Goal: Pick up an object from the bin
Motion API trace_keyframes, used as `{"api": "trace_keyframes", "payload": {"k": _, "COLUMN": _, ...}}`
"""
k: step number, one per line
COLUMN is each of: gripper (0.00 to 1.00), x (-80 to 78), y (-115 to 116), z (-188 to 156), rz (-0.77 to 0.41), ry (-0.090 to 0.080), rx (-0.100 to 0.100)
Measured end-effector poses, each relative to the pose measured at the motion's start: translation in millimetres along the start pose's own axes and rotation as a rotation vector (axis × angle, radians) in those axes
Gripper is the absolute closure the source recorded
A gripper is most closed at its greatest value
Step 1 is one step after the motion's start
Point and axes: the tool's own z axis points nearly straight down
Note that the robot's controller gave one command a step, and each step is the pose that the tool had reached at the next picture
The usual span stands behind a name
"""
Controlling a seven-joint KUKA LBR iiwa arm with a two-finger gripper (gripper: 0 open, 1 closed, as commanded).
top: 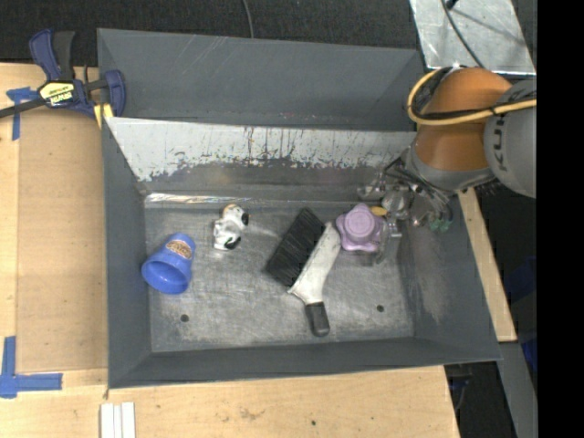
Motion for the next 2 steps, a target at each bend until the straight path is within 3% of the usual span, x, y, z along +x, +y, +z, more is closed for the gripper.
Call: {"api": "trace_keyframes", "payload": {"k": 2, "gripper": 0.00, "x": 3.9, "y": 6.9, "z": 7.7, "rz": -0.014, "ry": -0.003, "rx": 0.006}}
